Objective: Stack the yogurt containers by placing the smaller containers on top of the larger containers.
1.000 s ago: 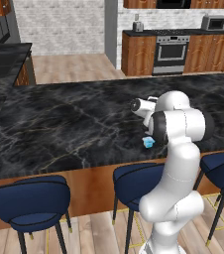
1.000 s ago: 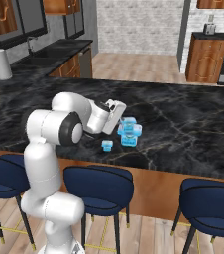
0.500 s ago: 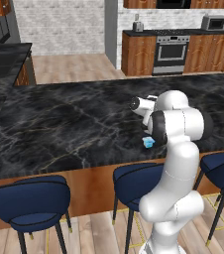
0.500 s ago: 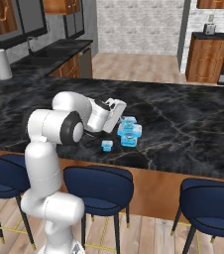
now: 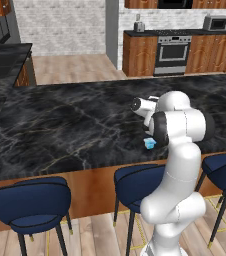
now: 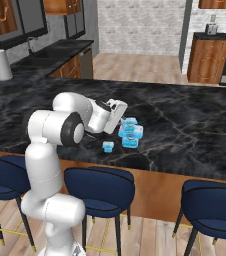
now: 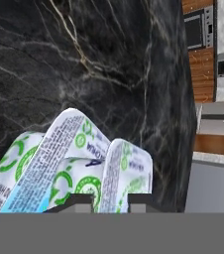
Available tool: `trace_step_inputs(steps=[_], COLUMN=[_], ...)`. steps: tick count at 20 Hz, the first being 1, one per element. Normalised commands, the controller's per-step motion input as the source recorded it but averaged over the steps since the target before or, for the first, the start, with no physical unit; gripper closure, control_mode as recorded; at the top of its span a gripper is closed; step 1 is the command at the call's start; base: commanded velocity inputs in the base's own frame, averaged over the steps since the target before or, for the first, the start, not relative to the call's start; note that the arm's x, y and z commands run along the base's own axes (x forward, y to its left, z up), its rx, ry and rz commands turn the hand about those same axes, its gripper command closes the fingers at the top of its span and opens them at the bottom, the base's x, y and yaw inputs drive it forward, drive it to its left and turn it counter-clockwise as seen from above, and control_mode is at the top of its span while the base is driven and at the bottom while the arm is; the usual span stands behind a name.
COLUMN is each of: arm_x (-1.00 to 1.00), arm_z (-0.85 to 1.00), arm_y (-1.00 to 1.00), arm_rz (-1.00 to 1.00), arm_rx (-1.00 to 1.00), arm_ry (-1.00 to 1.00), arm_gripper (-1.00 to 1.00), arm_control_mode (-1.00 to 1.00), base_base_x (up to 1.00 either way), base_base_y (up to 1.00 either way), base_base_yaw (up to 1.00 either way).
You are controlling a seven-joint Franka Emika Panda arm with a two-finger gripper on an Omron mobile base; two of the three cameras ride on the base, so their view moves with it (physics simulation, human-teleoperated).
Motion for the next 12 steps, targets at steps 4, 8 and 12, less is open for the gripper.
trace_step_inputs(steps=[4, 8, 12], arm_x=[0.0, -0.01, -0.11], arm_z=[0.0, 0.0, 0.0], arm_y=[0.0, 0.0, 0.03], arm_rz=[0.0, 0.0, 0.0], arm_rx=[0.0, 0.0, 0.0], arm_ry=[0.0, 0.0, 0.0], arm_gripper=[-1.0, -1.0, -1.0], arm_control_mode=[-1.0, -1.0, -1.0], base_base_x=[0.0, 0.0, 0.0], base_base_y=[0.0, 0.0, 0.0], base_base_yaw=[0.0, 0.0, 0.0])
